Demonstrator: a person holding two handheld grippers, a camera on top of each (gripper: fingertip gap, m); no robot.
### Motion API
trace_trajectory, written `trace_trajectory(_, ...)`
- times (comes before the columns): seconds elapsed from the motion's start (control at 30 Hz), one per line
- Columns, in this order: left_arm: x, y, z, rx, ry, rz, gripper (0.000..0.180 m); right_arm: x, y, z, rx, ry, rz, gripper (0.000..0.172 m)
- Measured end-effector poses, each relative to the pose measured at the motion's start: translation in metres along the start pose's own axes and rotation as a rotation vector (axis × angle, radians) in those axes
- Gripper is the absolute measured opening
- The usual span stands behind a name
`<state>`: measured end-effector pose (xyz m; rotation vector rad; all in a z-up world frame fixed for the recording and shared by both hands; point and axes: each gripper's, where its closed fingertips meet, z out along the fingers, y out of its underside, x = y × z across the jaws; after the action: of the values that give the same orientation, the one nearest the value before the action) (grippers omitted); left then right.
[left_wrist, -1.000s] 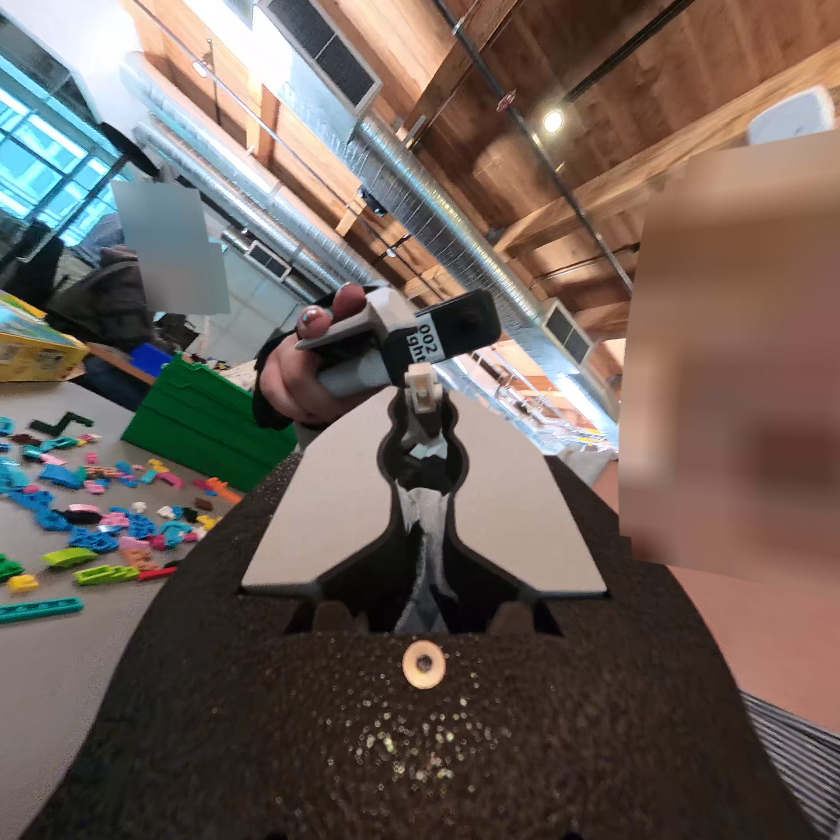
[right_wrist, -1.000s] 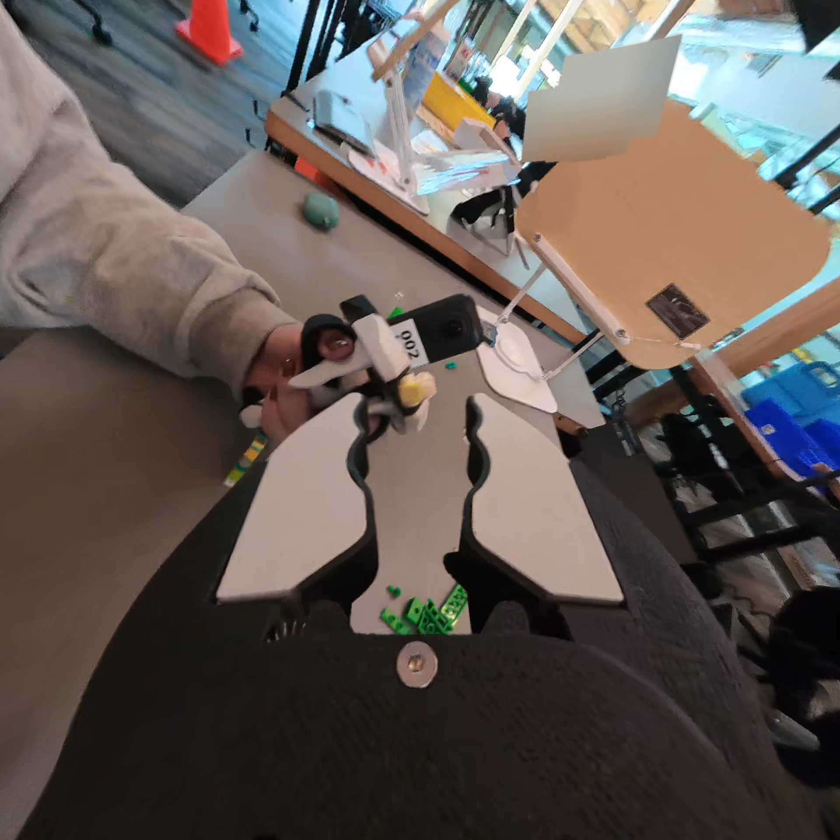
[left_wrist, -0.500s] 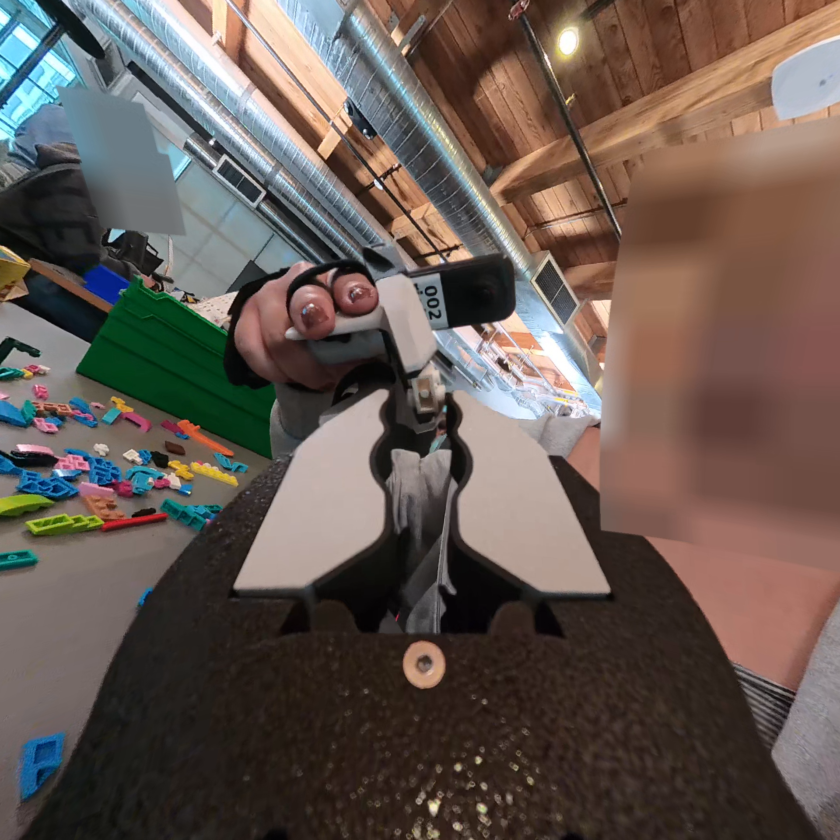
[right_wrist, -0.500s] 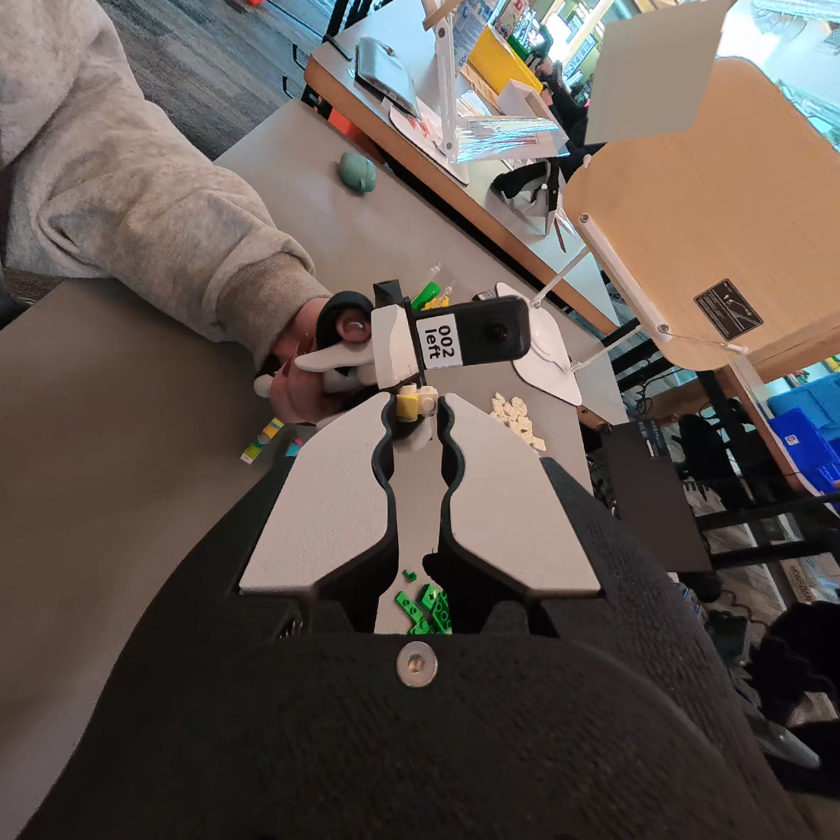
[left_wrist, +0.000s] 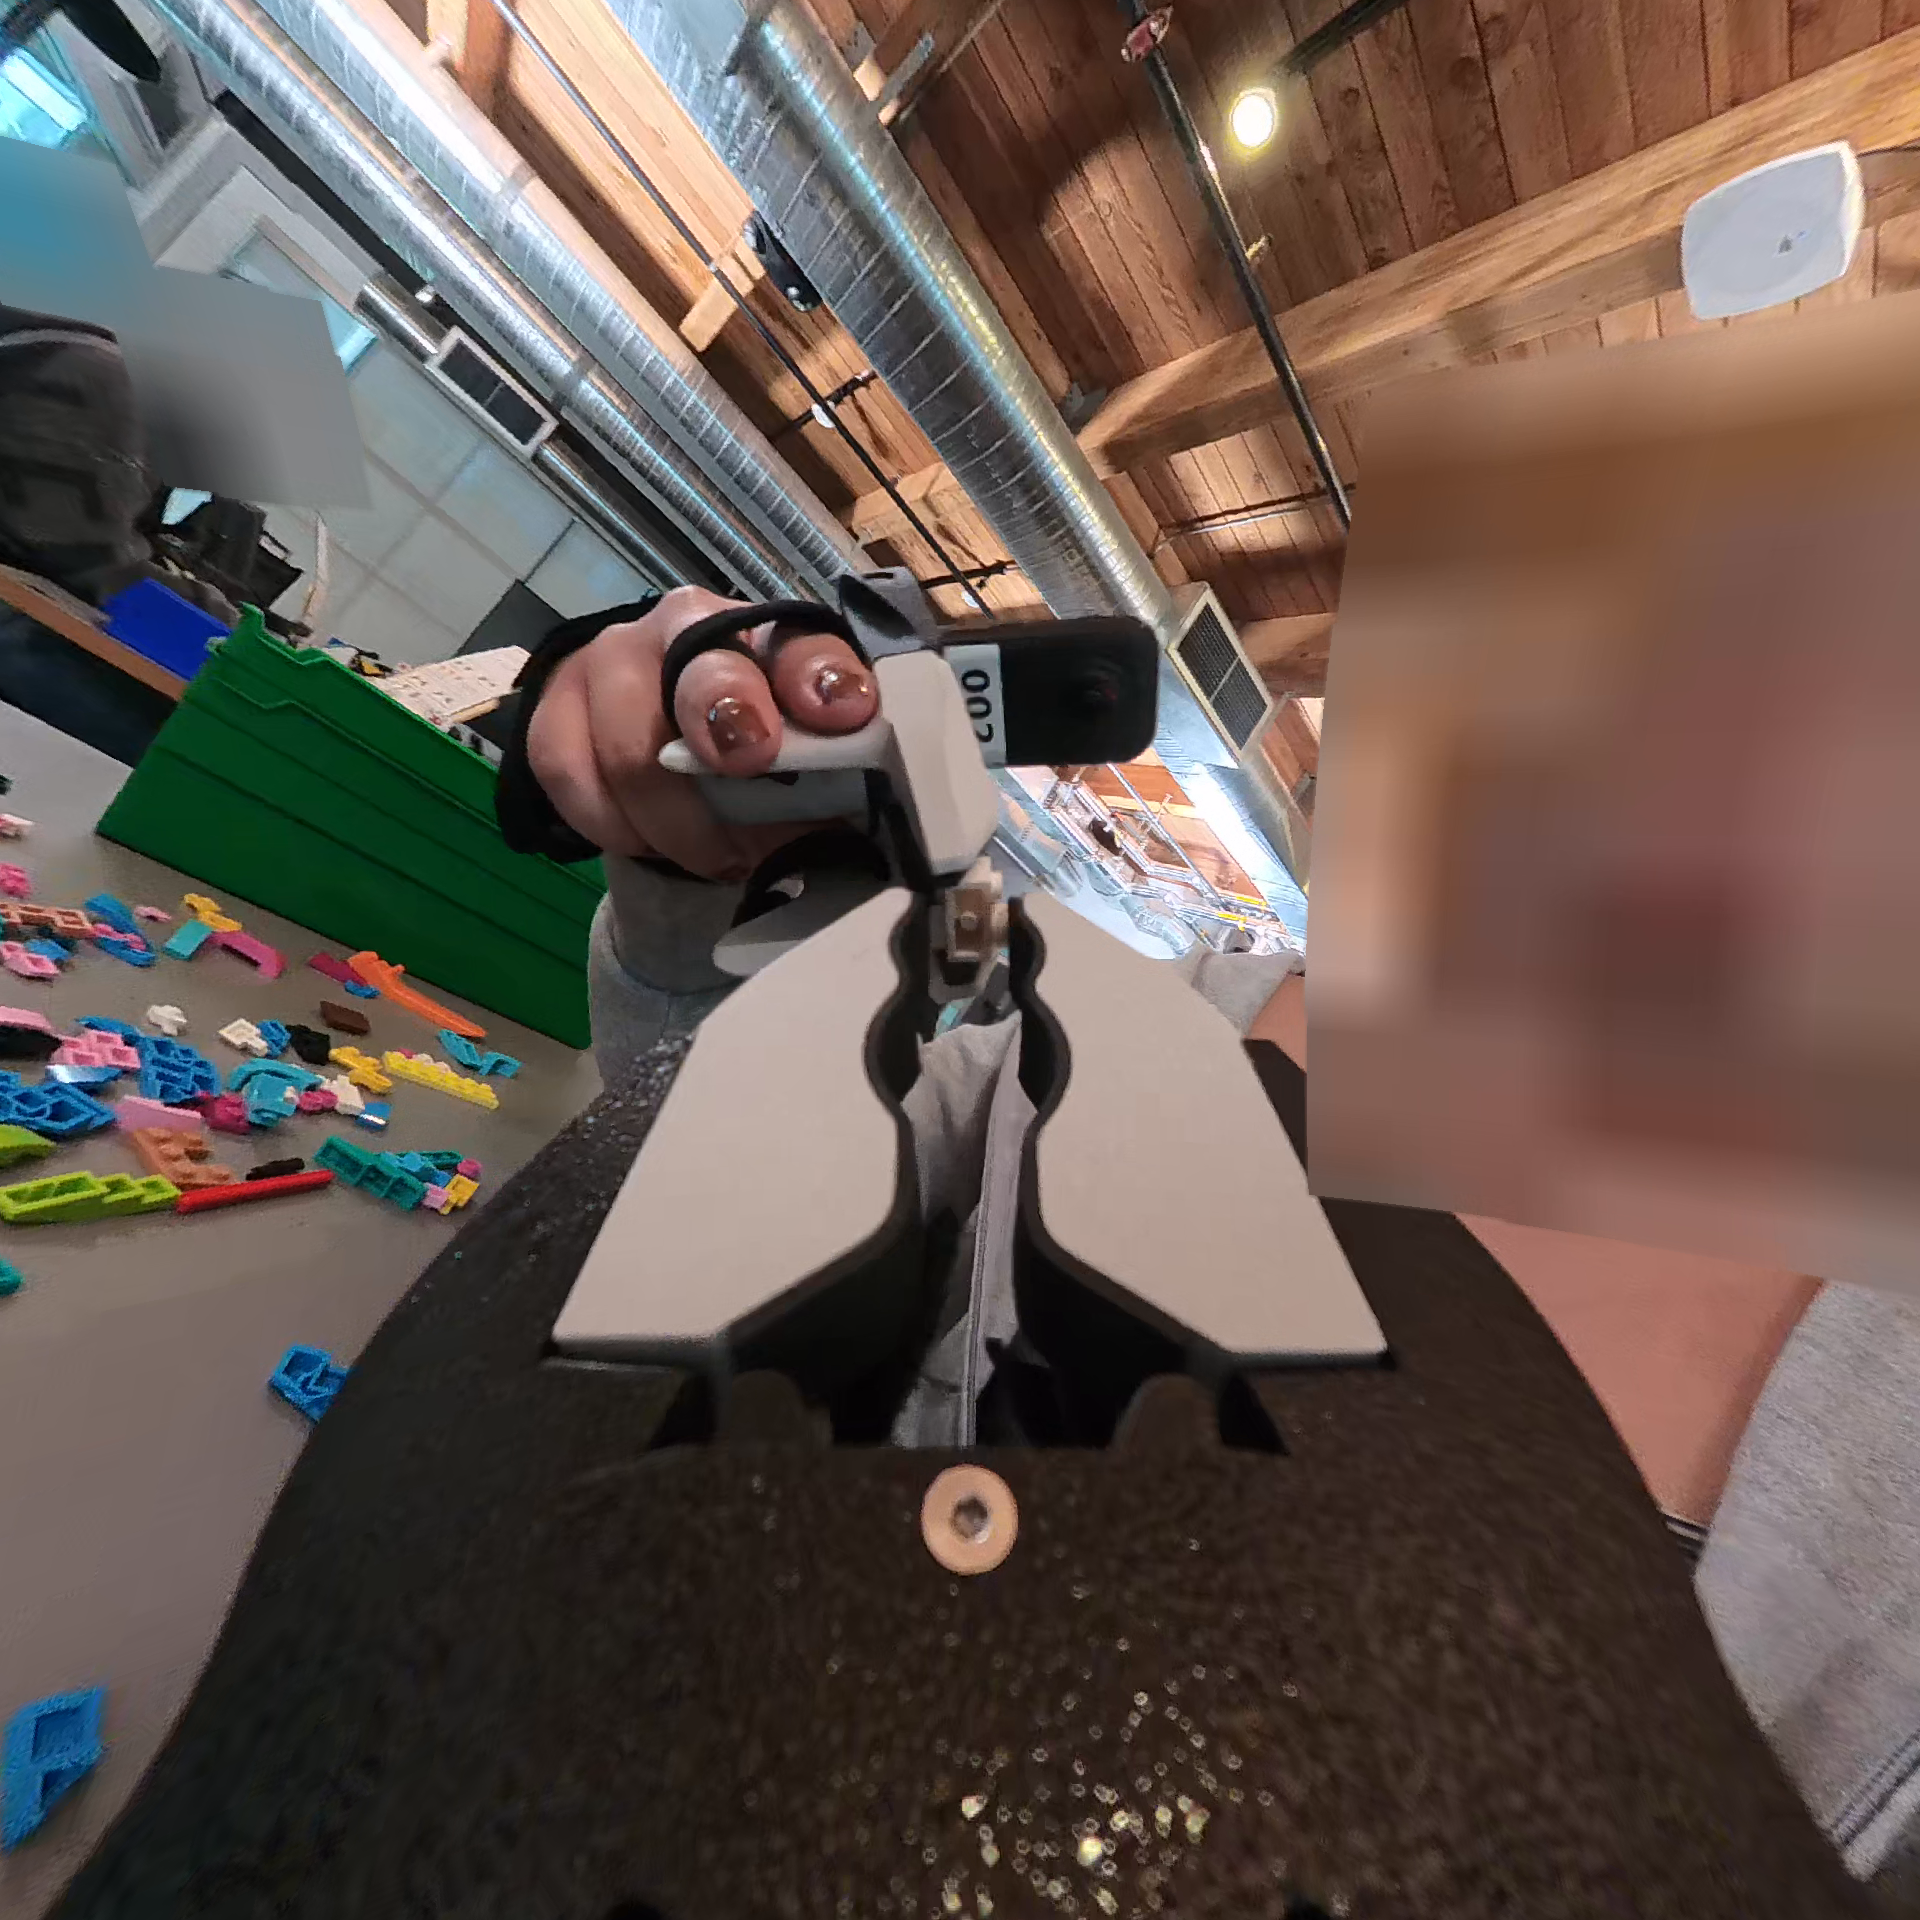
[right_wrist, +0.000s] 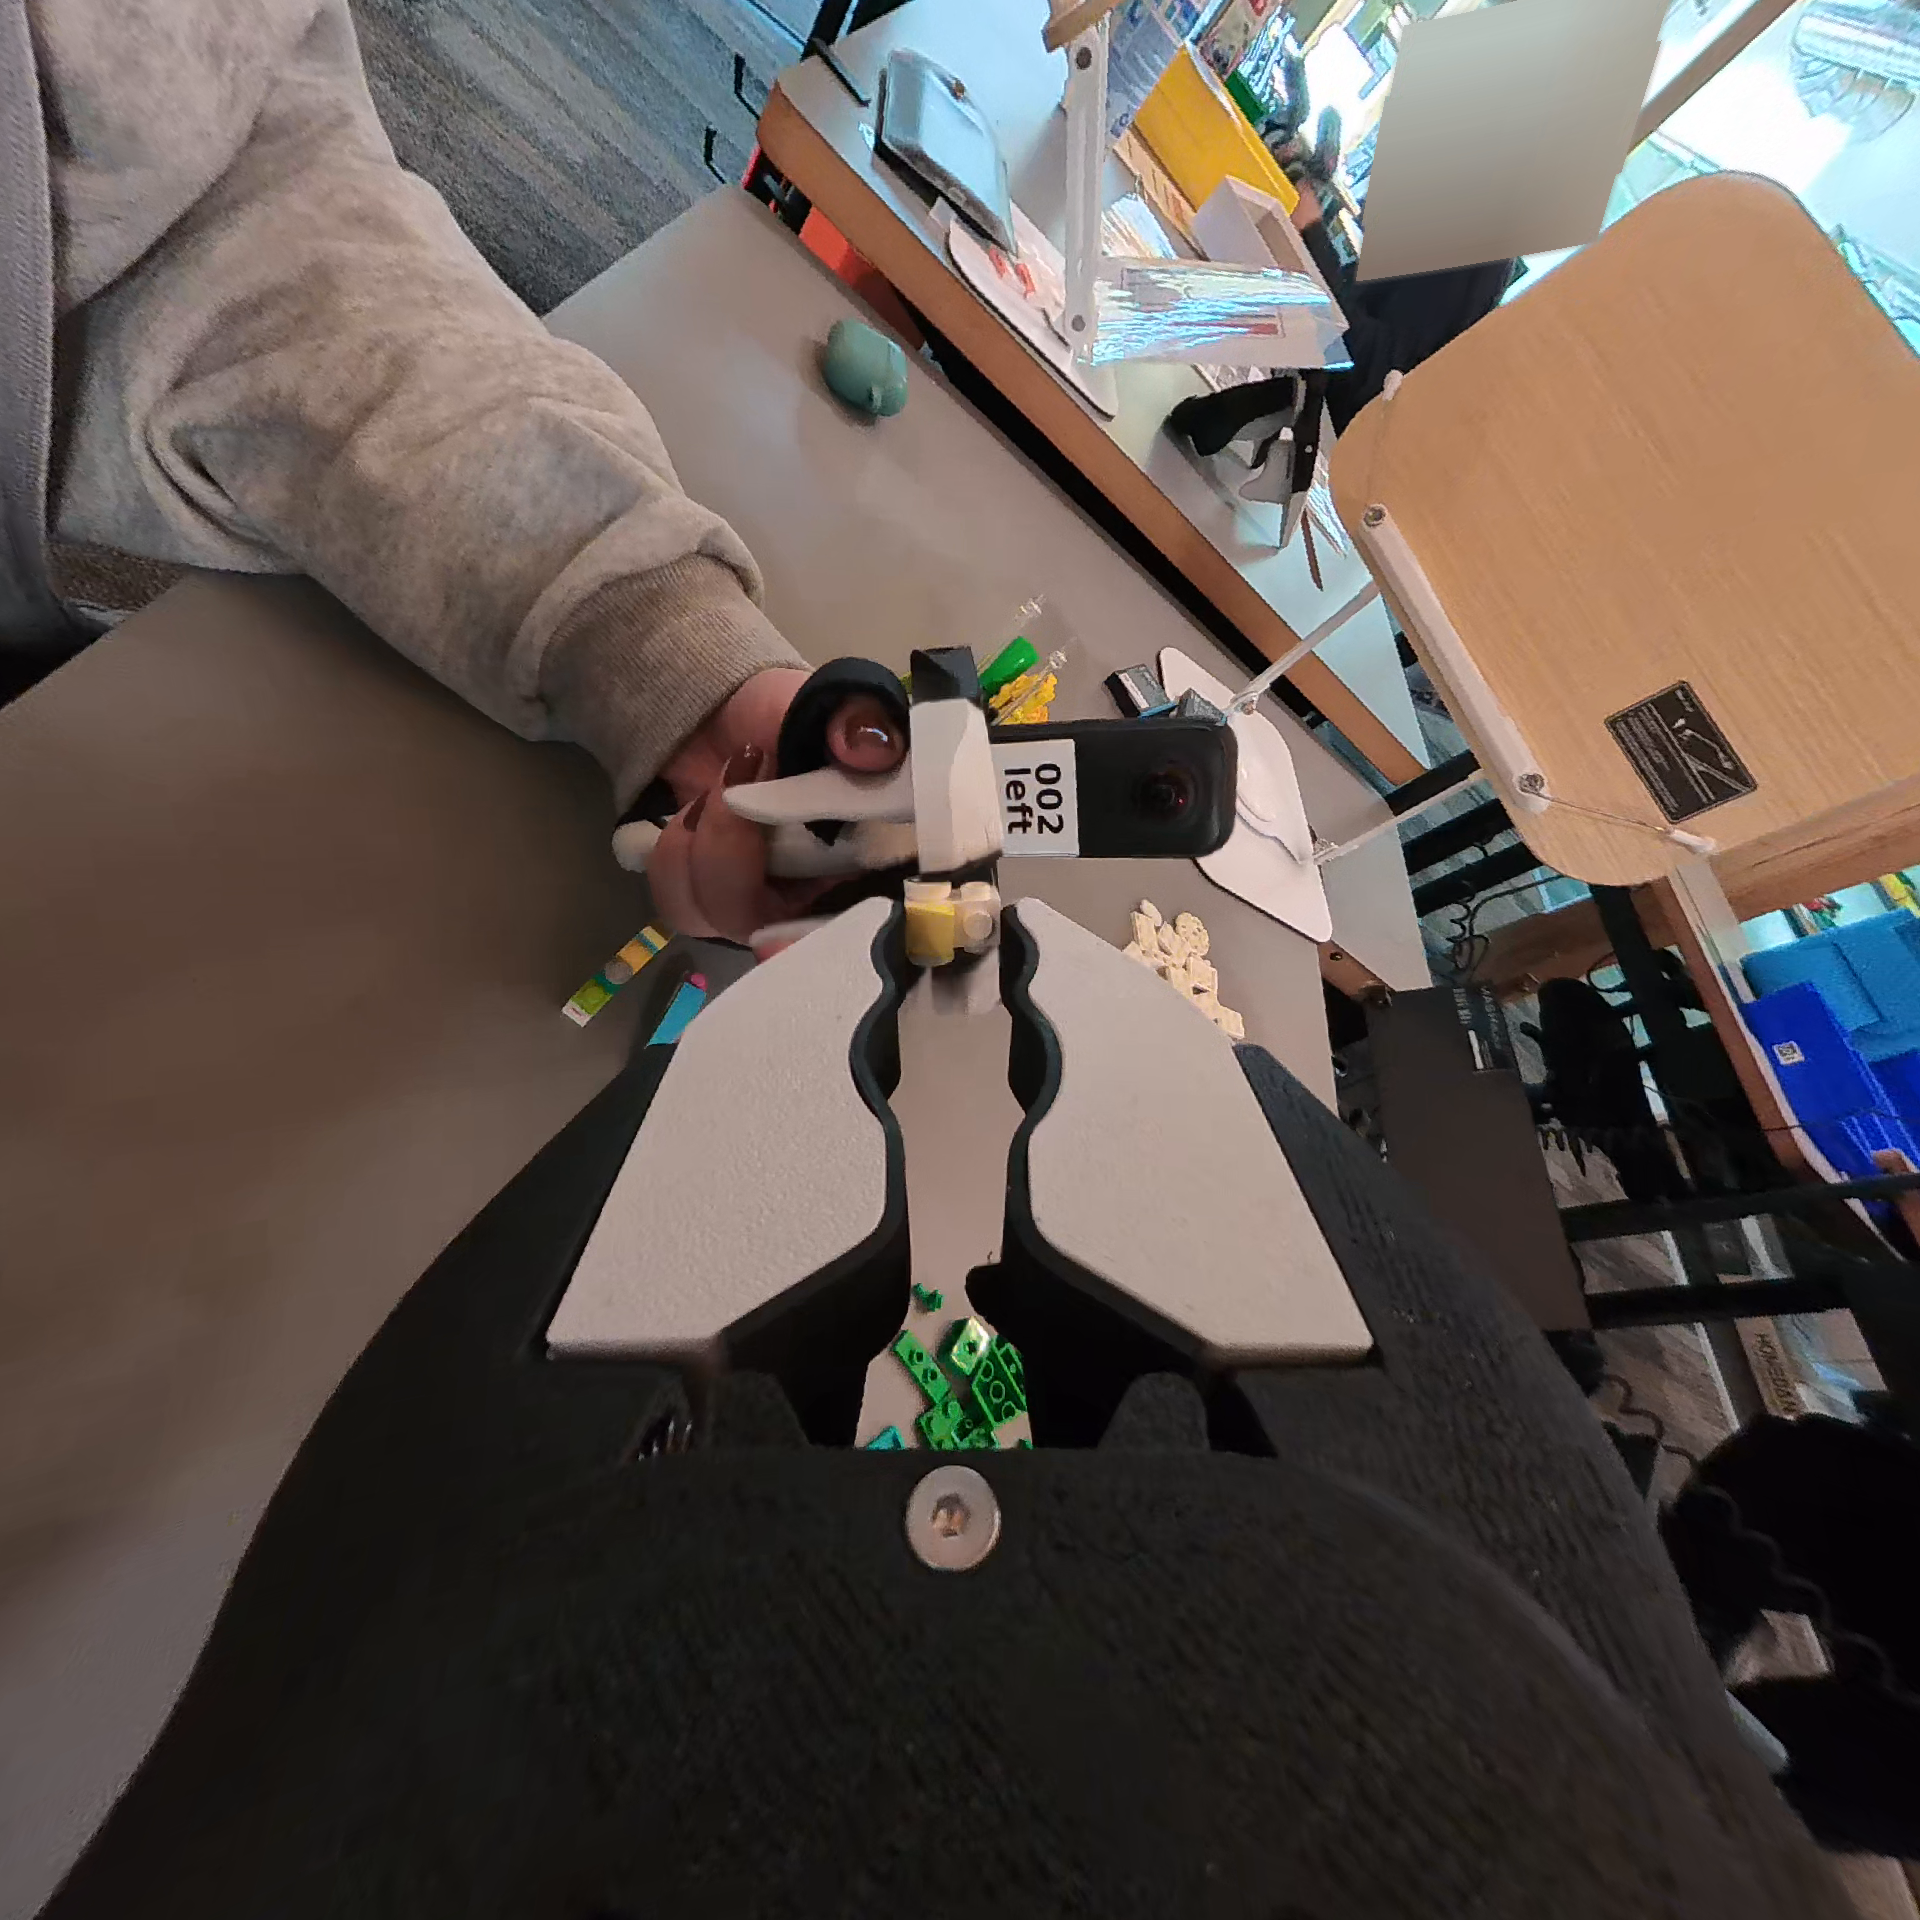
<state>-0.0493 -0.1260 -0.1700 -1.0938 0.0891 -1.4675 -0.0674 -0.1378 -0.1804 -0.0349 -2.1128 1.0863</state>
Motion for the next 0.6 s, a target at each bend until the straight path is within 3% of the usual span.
trace_trajectory(0.33, 0.011, -0.023, -0.005, 0.076, -0.138, 0.395, 0.014, 0.017, -0.013, -0.005, 0.088, 0.029, 0.265, 0.015)
trace_trajectory(0.6, 0.009, -0.026, -0.006, 0.129, -0.087, 0.234, 0.013, 0.024, -0.011, -0.001, 0.055, 0.163, 0.042, 0.011)
